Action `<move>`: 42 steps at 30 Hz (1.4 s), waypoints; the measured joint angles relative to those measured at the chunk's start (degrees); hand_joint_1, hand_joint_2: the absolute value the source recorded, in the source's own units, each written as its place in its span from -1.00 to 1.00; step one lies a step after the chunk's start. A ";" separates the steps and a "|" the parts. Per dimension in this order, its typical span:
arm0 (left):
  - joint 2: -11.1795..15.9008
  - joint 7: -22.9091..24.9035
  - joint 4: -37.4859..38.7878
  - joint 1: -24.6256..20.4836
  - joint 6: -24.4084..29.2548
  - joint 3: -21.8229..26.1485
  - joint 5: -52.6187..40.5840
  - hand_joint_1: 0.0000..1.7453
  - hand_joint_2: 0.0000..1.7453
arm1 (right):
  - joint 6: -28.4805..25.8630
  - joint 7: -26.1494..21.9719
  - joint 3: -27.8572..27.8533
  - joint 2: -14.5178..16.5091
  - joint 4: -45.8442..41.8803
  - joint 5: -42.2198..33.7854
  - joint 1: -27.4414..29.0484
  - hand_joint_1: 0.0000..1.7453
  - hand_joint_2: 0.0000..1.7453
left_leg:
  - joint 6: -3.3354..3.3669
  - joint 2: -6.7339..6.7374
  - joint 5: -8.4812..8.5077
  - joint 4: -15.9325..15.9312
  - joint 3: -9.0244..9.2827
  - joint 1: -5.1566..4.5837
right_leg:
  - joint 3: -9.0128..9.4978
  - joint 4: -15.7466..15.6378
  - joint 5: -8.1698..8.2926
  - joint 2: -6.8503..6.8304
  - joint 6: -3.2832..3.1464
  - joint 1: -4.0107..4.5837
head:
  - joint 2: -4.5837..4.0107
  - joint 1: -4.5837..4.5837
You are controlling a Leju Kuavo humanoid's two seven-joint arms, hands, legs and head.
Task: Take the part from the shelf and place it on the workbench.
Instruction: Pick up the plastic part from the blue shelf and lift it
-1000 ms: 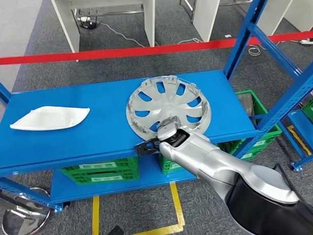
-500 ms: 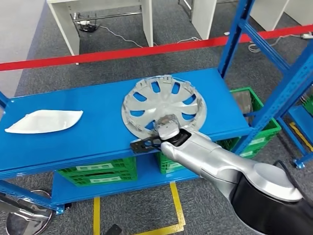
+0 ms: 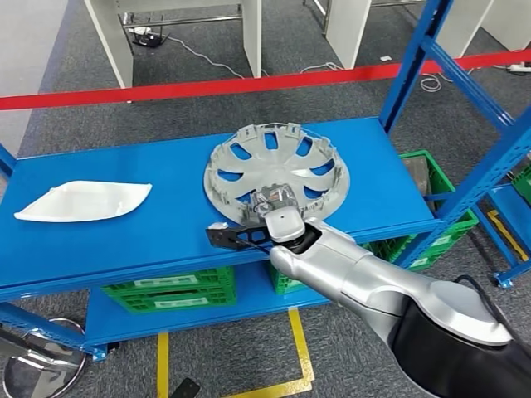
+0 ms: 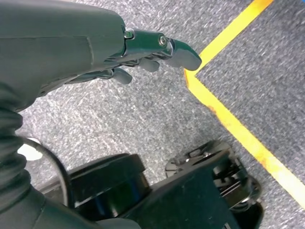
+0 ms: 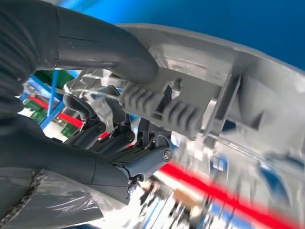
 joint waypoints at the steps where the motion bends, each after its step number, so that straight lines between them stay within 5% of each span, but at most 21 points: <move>1: -0.03 0.02 0.00 0.00 0.03 0.02 0.00 -1.00 1.00 | -1.62 0.00 -0.48 -0.16 -0.54 0.91 0.06 1.00 1.00 | 0.17 0.03 -0.01 0.01 -0.02 -0.02 | -1.80 3.77 -1.70 0.00 0.18 -0.02 | 0.00 0.09; 3: -0.05 0.10 0.00 0.14 0.20 0.09 0.03 -1.00 1.00 | -4.34 0.00 -1.96 -0.78 -2.22 3.36 0.56 1.00 1.00 | 0.33 0.08 -0.06 0.05 0.00 -0.06 | -5.61 11.16 -4.05 0.00 0.41 -0.09 | 0.00 0.09; 4: -0.06 0.14 0.00 0.23 0.29 0.13 0.05 -1.00 1.00 | -5.23 0.00 -2.95 -1.11 -3.24 4.80 0.99 1.00 1.00 | 0.35 0.06 -0.10 0.06 0.04 -0.07 | -6.31 12.12 -3.67 0.00 0.42 -0.11 | 0.00 0.12; 5: -0.06 0.16 0.00 0.30 0.39 0.18 0.07 -1.00 1.00 | -5.93 -0.01 -4.11 -1.43 -4.31 6.23 1.43 1.00 1.00 | 0.34 0.02 -0.15 0.09 0.10 -0.07 | -5.97 10.88 -2.29 -0.01 0.35 -0.14 | 0.00 0.12; 8: -0.08 0.20 0.00 0.32 0.63 0.32 0.03 -1.00 1.00 | -7.44 -1.09 -7.80 -2.00 -7.56 10.95 2.50 1.00 1.00 | -0.09 -0.07 -0.44 0.30 0.13 -0.19 | -0.66 -0.80 3.24 -0.11 -0.15 -0.10 | 0.00 0.12; 10: -0.09 0.39 0.00 0.33 0.81 0.42 -0.13 -1.00 1.00 | -9.05 -3.18 -10.26 -2.41 -9.67 14.79 3.41 1.00 1.00 | -0.61 -0.06 -0.49 0.40 -0.14 -0.37 | 1.12 -4.27 3.77 -0.09 -0.52 0.05 | 0.00 0.08; 13: -0.11 0.70 0.00 0.38 1.01 0.53 -0.48 -1.00 1.00 | -11.57 -6.16 -14.17 -3.20 -12.82 20.39 5.01 1.00 1.00 | -1.49 -0.01 -0.93 0.63 -0.32 -0.34 | 1.38 -4.56 3.72 0.03 -1.37 -0.07 | 0.00 0.06; 15: -0.13 0.83 0.00 0.32 1.06 0.70 -0.63 -1.00 1.00 | -12.62 -6.74 -16.50 -3.51 -14.79 23.14 5.80 1.00 1.00 | -2.01 0.05 -3.24 3.98 -1.61 -0.28 | 1.68 -4.78 3.74 -0.02 -1.93 -0.33 | 0.00 -0.17; 17: -0.13 0.96 0.00 0.30 1.12 0.92 -0.73 -1.00 1.00 | -13.79 -6.80 -18.52 -3.99 -16.45 25.77 6.62 1.00 1.00 | -2.36 0.09 -6.85 11.50 -4.79 -0.22 | 1.88 -4.75 3.59 -0.08 -2.23 -0.25 | 0.00 -0.36; 19: -0.13 1.05 0.00 0.25 1.28 1.06 -0.96 -1.00 1.00 | -15.22 -6.80 -20.47 -4.64 -17.96 28.58 7.61 1.00 1.00 | -2.47 0.11 -8.03 16.48 -6.96 -0.19 | 2.09 -4.71 3.44 -0.09 -2.35 -0.17 | 0.00 -0.35; 20: -0.13 1.13 0.00 0.20 1.40 1.11 -1.08 -1.00 1.00 | -16.10 -6.79 -21.54 -4.93 -18.79 29.96 8.12 1.00 1.00 | -2.43 0.11 -6.87 15.78 -6.64 -0.19 | 2.22 -4.67 3.35 -0.03 -2.34 -0.15 | 0.00 -0.35; 22: -0.13 1.41 0.00 0.18 1.65 1.21 -1.34 -1.00 1.00 | -18.15 -6.65 -23.81 -5.40 -20.58 32.43 9.07 1.00 1.00 | -2.16 0.11 -2.58 9.00 -3.71 -0.17 | 2.50 -4.52 3.07 0.17 -2.16 -0.16 | 0.00 -0.36; 24: -0.21 1.92 0.00 0.20 2.07 1.35 -1.52 -1.00 1.00 | -20.74 -5.86 -26.24 -5.86 -22.43 35.17 9.91 1.00 1.00 | -1.77 0.09 -0.28 2.86 -1.17 -0.30 | 2.29 -4.22 2.88 0.34 -1.76 0.05 | 0.00 -0.37; 29: -0.56 4.65 0.00 0.15 3.96 1.70 -1.35 -1.00 1.00 | -26.14 -2.98 -31.73 -6.96 -27.43 39.75 12.20 1.00 1.00 | -0.47 -0.03 -0.44 0.95 -0.69 -0.23 | 1.02 -3.05 1.98 0.23 -0.59 0.16 | 0.00 -0.23; 32: -0.76 5.15 0.00 -0.07 4.38 1.78 -1.31 -1.00 1.00 | -26.77 -2.27 -33.68 -7.50 -29.27 40.22 13.04 1.00 1.00 | 0.29 0.04 -0.25 0.78 -0.70 -0.10 | -3.13 6.02 -2.82 0.21 0.08 0.06 | 0.00 -0.08; 34: -0.81 5.25 0.00 -0.06 4.39 1.81 -1.29 -1.00 1.00 | -26.93 -2.05 -34.34 -7.88 -29.96 40.33 13.72 1.00 1.00 | 0.37 0.06 -0.20 0.79 -0.71 -0.12 | -5.80 11.87 -4.47 0.20 0.26 0.03 | 0.00 -0.10; 36: -0.84 5.35 0.00 -0.06 4.46 1.83 -1.29 -1.00 1.00 | -26.97 -1.55 -34.77 -8.10 -30.51 40.27 14.28 1.00 1.00 | 0.38 0.05 -0.11 0.87 -0.70 -0.12 | -4.62 9.56 -2.16 0.18 0.17 0.00 | 0.00 -0.10; 39: -0.99 5.97 0.00 -0.19 5.32 1.85 -1.34 -1.00 1.00 | -26.66 -0.23 -35.48 -8.07 -31.80 37.76 14.62 1.00 1.00 | 0.03 -0.06 0.03 1.24 -1.02 -0.35 | 1.30 -1.50 2.19 0.13 -0.18 0.03 | 0.00 -0.12; 42: -1.08 6.63 0.00 -0.21 6.47 1.88 -1.75 -1.00 1.00 | -24.64 1.47 -36.41 -7.86 -33.32 32.44 14.97 1.00 1.00 | -0.97 -0.14 0.63 1.37 -1.57 -0.52 | 2.09 -3.47 2.62 0.27 -0.83 0.18 | 0.00 -0.17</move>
